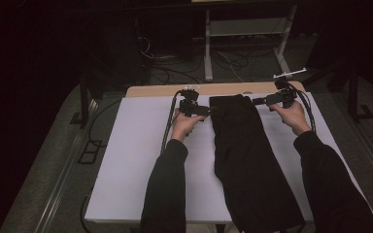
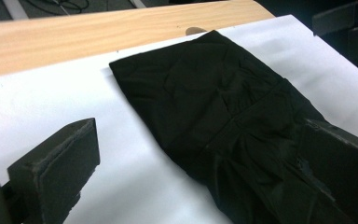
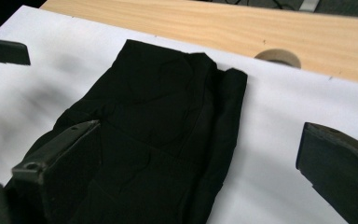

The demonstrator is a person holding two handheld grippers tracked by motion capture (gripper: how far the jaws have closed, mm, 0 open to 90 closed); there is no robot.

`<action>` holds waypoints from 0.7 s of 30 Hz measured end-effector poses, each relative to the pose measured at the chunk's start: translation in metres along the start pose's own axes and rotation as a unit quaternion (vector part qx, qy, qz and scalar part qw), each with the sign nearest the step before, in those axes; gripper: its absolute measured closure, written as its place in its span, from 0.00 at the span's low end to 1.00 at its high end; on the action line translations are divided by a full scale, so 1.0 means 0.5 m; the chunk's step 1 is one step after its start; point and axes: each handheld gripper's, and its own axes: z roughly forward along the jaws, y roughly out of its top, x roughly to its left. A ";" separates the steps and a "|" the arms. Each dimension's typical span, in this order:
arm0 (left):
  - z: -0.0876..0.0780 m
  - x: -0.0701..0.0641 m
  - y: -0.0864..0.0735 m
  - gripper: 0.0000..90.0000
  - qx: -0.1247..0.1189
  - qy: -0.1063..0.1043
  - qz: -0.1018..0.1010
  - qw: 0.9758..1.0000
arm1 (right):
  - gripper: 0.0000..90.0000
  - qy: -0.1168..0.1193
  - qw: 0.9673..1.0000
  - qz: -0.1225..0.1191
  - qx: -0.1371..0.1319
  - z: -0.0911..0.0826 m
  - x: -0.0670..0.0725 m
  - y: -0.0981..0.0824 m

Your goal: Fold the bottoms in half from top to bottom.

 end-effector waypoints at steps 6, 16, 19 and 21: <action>0.022 -0.001 -0.015 0.00 0.010 -0.015 -0.029 0.999 | 0.03 0.011 1.000 0.012 0.009 0.017 -0.003 -0.015; 0.053 0.005 -0.050 0.04 0.048 -0.019 -0.070 0.996 | 0.15 0.036 0.999 0.025 0.023 0.039 -0.006 -0.047; 0.058 0.002 -0.053 0.05 0.042 -0.029 -0.078 0.996 | 0.18 0.040 0.998 0.031 0.029 0.047 -0.012 -0.057; 0.061 0.001 -0.054 0.06 0.038 -0.033 -0.079 0.996 | 0.22 0.046 0.998 0.033 0.028 0.049 -0.014 -0.062</action>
